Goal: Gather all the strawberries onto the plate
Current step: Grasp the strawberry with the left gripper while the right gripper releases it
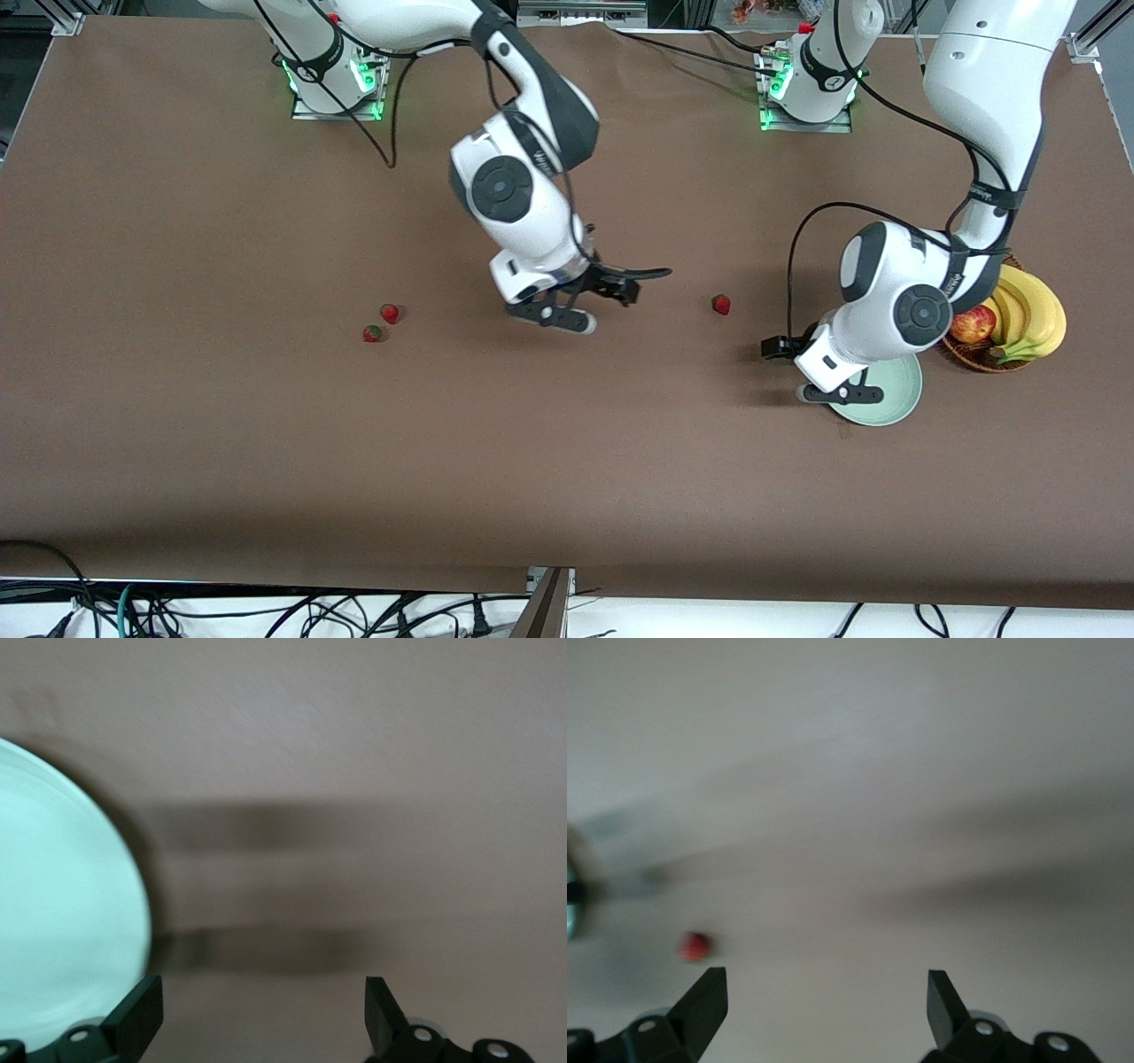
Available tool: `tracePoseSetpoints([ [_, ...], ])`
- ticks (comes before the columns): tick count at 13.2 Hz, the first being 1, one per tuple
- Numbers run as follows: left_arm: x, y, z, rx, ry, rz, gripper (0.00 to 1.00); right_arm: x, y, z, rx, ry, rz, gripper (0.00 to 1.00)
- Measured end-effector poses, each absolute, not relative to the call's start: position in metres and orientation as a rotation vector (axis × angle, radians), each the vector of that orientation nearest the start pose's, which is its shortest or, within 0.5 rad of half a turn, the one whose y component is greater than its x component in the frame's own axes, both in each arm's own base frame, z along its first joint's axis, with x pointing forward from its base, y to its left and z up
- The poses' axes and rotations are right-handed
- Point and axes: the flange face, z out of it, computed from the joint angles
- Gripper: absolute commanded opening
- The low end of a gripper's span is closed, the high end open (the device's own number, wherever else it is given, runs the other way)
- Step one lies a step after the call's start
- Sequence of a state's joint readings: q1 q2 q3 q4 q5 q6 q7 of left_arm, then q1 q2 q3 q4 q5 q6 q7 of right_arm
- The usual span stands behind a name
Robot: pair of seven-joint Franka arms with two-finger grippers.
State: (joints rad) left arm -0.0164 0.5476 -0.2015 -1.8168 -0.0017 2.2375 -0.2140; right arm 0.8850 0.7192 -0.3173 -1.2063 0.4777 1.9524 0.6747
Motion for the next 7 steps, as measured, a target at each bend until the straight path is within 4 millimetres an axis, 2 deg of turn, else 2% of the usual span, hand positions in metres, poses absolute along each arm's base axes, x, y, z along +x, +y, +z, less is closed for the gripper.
tracePoseSetpoints([
  [2,0.612,-0.162,0.228,-3.198,-0.085,0.243,1.00,0.595,0.424,0.376,-2.967,0.129,0.181,0.99],
  [4,0.595,-0.191,0.216,-3.161,-0.037,0.217,1.00,0.607,0.362,0.360,-3.007,0.017,0.224,0.99],
  [7,0.573,-0.205,0.198,-3.150,-0.014,0.232,1.00,0.614,0.275,0.323,-3.057,-0.103,0.292,0.99],
])
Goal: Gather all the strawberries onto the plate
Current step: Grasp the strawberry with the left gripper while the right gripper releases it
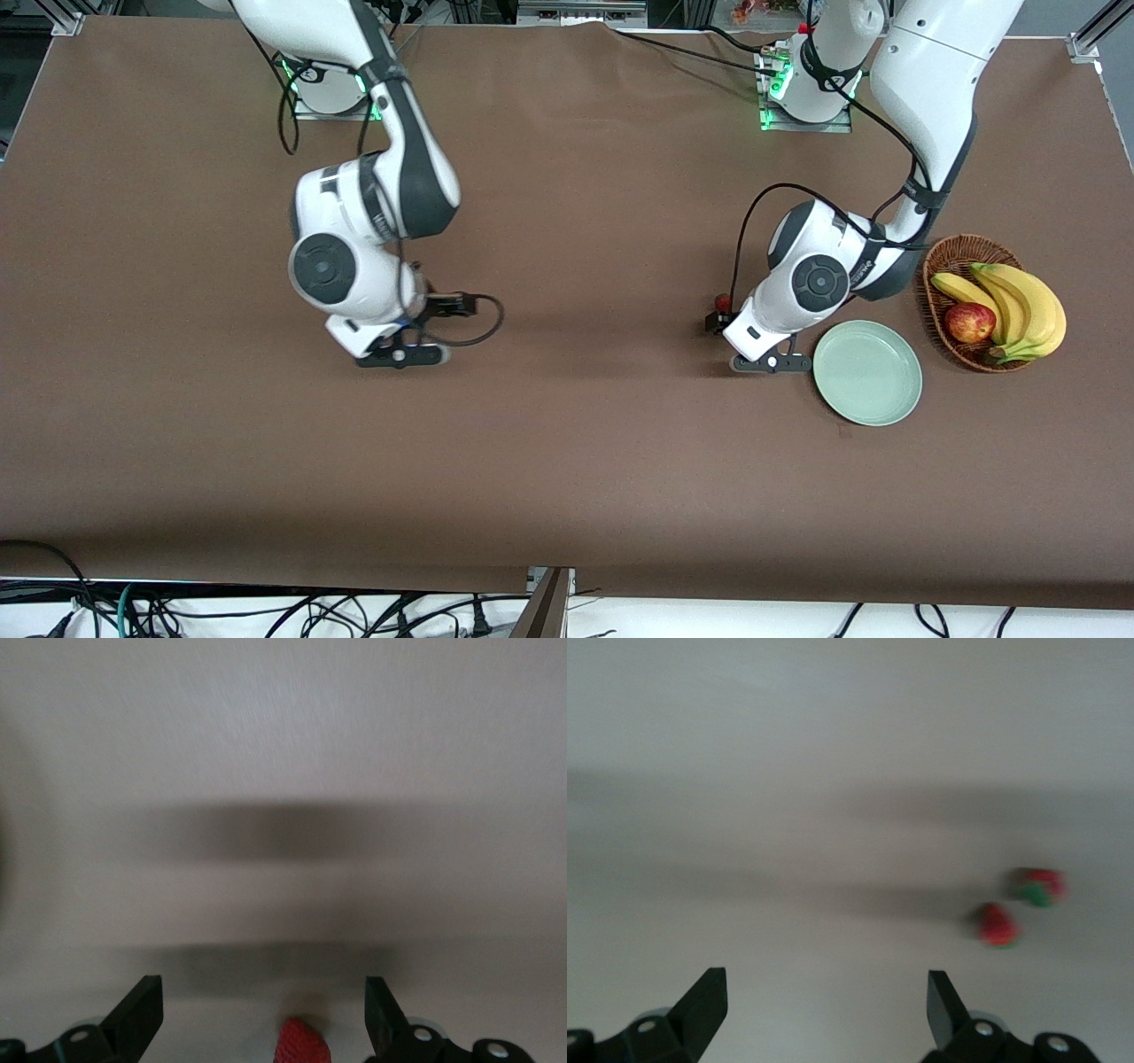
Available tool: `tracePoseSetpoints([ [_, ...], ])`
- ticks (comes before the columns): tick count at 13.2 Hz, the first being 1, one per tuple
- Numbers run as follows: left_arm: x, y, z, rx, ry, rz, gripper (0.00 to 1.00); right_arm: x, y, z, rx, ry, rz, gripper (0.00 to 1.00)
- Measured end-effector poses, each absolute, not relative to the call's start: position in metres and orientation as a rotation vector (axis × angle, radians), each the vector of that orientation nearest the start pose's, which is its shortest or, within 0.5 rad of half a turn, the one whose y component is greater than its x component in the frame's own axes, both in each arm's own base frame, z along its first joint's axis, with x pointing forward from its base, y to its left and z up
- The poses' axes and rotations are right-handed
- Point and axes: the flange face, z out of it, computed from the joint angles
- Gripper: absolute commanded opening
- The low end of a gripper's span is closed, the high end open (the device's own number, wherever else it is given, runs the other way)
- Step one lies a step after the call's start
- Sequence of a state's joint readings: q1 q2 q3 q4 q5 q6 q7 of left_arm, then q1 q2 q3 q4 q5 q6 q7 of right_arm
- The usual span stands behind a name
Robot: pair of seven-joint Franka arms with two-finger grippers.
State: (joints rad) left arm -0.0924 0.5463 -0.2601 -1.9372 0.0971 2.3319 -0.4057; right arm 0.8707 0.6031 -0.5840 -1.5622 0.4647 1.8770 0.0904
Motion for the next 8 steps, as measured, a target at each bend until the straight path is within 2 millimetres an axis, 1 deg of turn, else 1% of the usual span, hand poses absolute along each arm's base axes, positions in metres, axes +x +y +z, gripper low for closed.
tracePoseSetpoints([
  [1,0.567,-0.208,0.194,-3.149,-0.010,0.245,1.00,0.616,0.253,0.310,-3.066,-0.138,0.284,0.99],
  [3,0.556,-0.212,0.188,-3.146,0.003,0.270,1.00,0.612,0.224,0.281,-3.082,-0.198,0.240,0.99],
  [5,0.543,-0.215,0.183,-3.150,0.014,0.269,1.00,0.604,0.207,0.254,-3.101,-0.231,0.197,0.99],
  [6,0.537,-0.214,0.181,-3.153,0.017,0.260,1.00,0.600,0.200,0.245,-3.110,-0.233,0.181,0.99],
  [7,0.532,-0.213,0.180,-3.155,0.017,0.251,0.89,0.596,0.196,0.237,-3.119,-0.229,0.168,0.99],
  [8,0.528,-0.212,0.178,-3.156,0.017,0.247,0.87,0.593,0.192,0.232,-3.125,-0.228,0.156,0.98],
])
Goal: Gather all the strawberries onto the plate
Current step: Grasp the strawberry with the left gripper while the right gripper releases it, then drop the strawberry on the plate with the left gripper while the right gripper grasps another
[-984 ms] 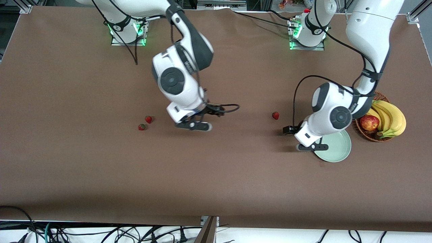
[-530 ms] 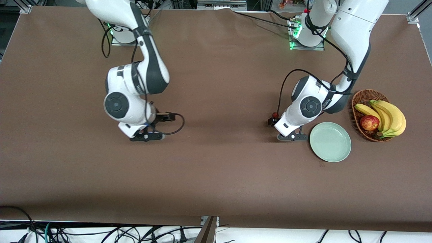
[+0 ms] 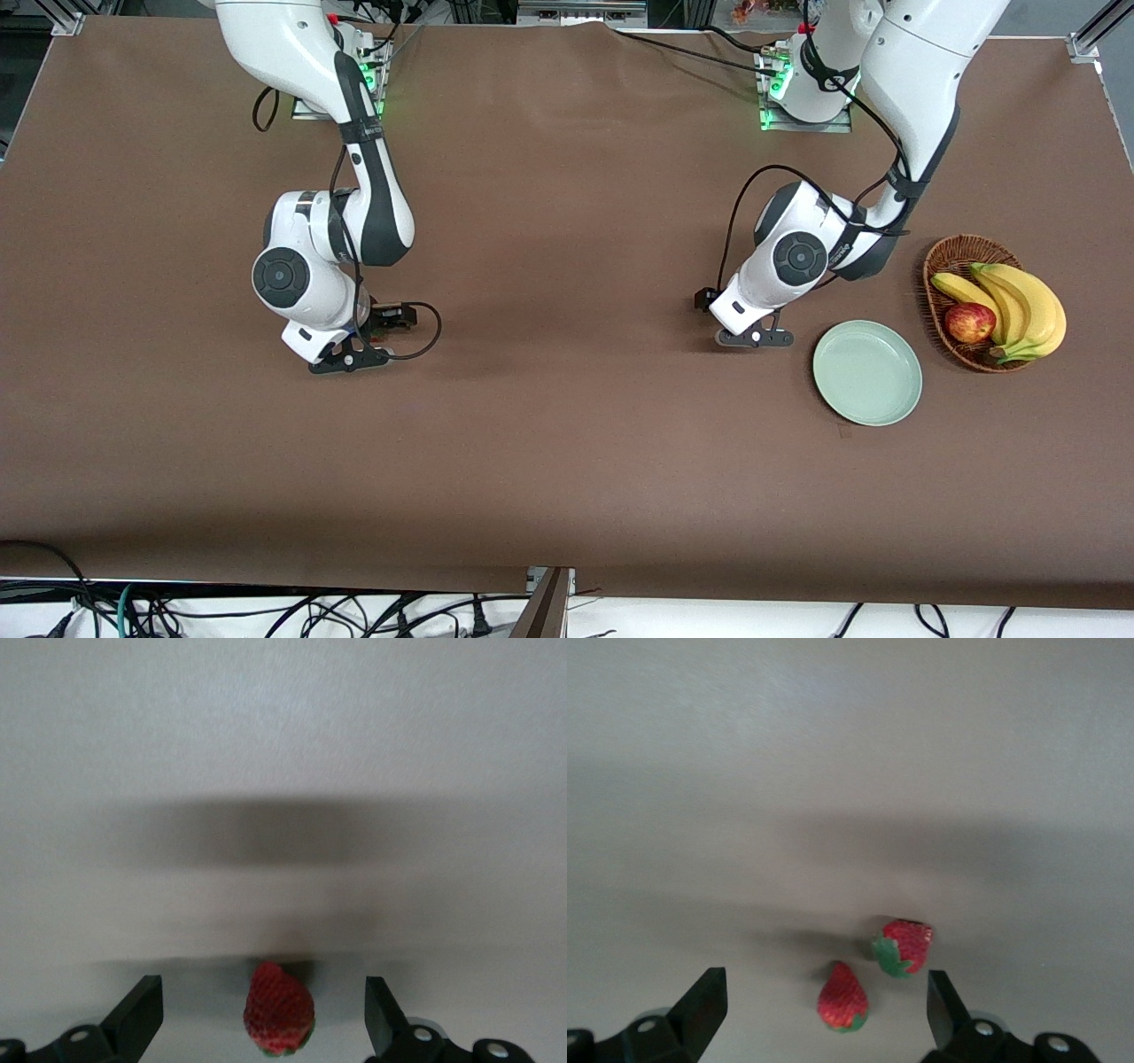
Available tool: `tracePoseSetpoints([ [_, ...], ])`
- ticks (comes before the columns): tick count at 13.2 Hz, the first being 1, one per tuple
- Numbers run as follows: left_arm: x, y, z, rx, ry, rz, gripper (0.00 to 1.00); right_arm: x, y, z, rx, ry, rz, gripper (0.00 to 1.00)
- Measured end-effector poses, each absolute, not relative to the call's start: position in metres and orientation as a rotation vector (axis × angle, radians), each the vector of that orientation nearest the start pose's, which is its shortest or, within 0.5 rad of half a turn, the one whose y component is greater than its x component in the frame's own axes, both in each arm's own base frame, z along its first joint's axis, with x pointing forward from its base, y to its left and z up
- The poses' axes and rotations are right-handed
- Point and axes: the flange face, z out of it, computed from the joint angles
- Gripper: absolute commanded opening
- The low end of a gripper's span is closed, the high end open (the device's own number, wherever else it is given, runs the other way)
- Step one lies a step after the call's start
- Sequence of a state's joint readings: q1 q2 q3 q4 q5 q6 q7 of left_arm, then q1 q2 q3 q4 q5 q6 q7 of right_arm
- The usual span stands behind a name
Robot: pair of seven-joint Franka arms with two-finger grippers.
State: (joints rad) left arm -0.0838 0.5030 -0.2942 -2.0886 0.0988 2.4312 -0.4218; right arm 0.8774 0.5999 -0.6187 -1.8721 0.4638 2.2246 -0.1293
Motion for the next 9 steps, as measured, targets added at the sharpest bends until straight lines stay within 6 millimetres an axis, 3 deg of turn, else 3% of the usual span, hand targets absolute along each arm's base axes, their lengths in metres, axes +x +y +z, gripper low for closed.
tracePoseSetpoints([
  [4,0.515,-0.217,0.179,-3.155,0.026,0.259,0.76,0.585,0.179,0.216,-3.142,-0.275,0.110,0.89],
  [9,0.516,-0.219,0.181,-3.168,-0.012,0.222,0.75,0.581,0.170,0.207,-3.148,-0.274,0.101,0.76],
])
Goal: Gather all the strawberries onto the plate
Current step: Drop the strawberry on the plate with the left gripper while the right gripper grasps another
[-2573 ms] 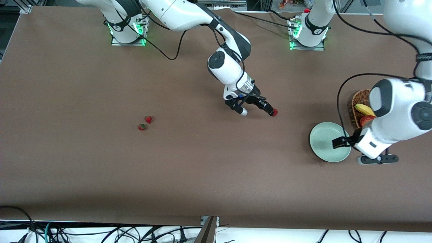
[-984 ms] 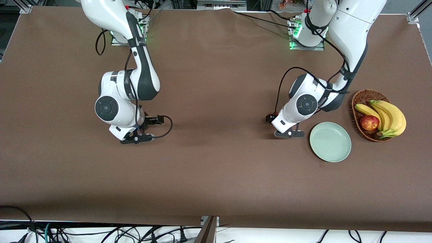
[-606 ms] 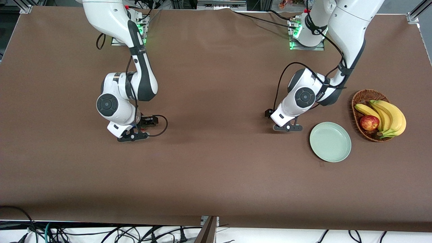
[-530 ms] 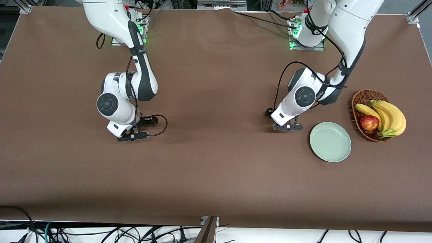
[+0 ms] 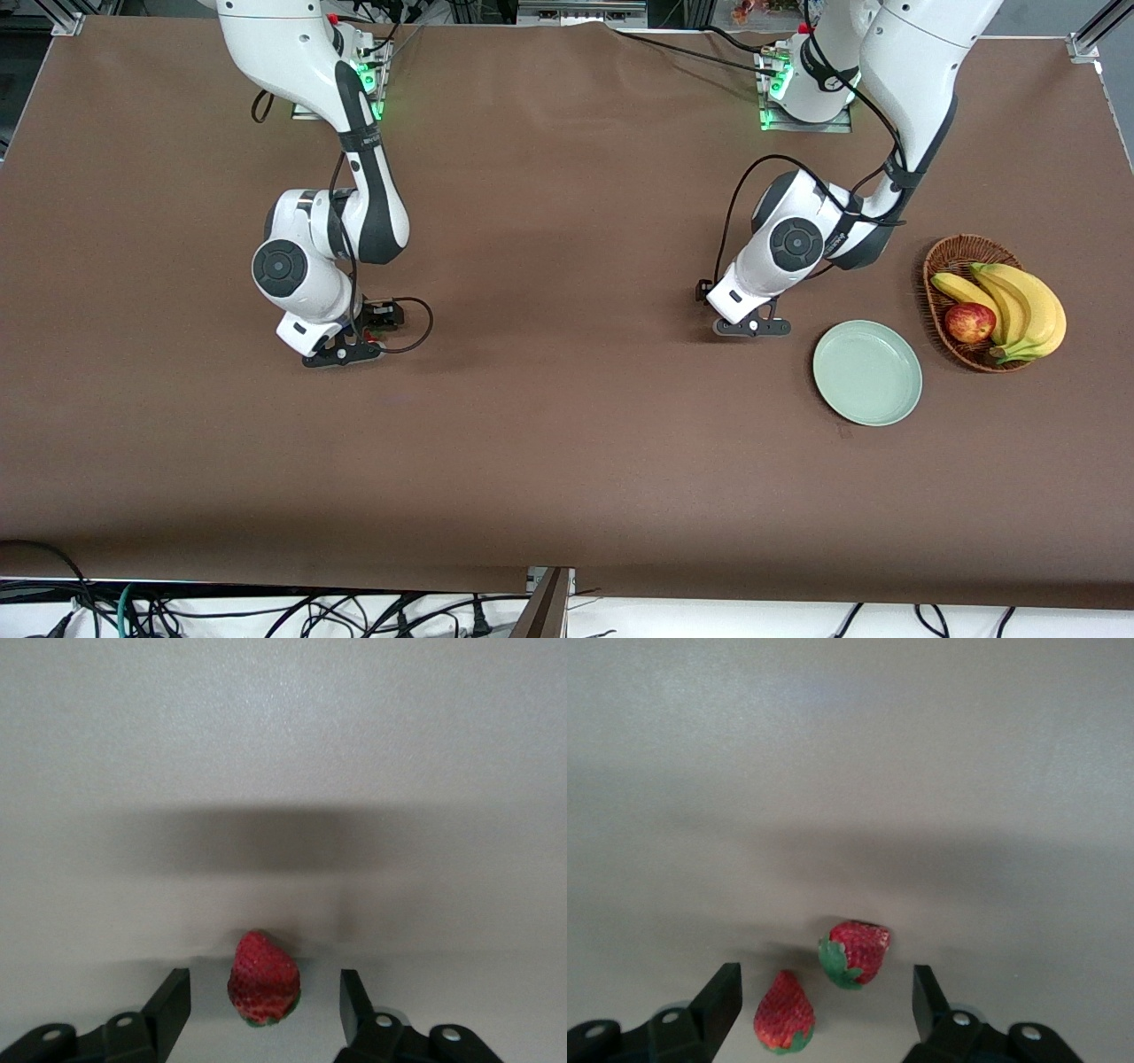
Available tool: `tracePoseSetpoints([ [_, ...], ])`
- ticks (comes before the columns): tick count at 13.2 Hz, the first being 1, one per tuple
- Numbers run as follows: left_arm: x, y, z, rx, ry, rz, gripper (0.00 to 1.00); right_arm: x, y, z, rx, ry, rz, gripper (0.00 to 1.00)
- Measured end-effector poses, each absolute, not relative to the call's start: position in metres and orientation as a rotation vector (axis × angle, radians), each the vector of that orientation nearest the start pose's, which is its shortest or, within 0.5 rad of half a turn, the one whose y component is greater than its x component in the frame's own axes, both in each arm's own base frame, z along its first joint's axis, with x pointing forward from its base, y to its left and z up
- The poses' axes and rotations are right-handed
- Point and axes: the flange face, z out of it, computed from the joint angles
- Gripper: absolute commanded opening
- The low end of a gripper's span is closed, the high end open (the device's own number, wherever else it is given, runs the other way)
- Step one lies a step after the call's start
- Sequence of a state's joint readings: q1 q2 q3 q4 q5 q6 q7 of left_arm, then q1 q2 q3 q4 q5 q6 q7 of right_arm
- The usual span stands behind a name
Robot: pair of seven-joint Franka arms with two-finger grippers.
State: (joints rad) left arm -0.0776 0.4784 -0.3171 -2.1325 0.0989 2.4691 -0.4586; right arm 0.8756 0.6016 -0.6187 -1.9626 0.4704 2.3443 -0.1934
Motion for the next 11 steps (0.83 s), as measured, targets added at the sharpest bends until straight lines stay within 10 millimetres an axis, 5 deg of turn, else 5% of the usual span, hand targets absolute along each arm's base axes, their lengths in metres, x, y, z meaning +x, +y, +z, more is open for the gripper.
tracePoseSetpoints([
  [2,0.515,-0.219,0.180,-3.176,-0.016,0.203,0.70,0.580,0.167,0.200,-3.133,-0.281,0.101,0.75],
  [4,0.514,-0.219,0.177,-3.181,-0.017,0.193,0.40,0.580,0.163,0.191,-3.106,-0.294,0.105,0.74],
  [7,0.514,-0.219,0.176,-3.182,-0.019,0.195,0.27,0.581,0.156,0.183,-3.096,-0.294,0.099,0.70],
  [10,0.513,-0.219,0.176,-3.182,-0.018,0.194,0.05,0.582,0.154,0.183,-3.096,-0.291,0.092,0.57],
  [11,0.513,-0.219,0.176,-3.182,-0.019,0.194,0.05,0.582,0.154,0.183,-3.096,-0.290,0.090,0.53],
])
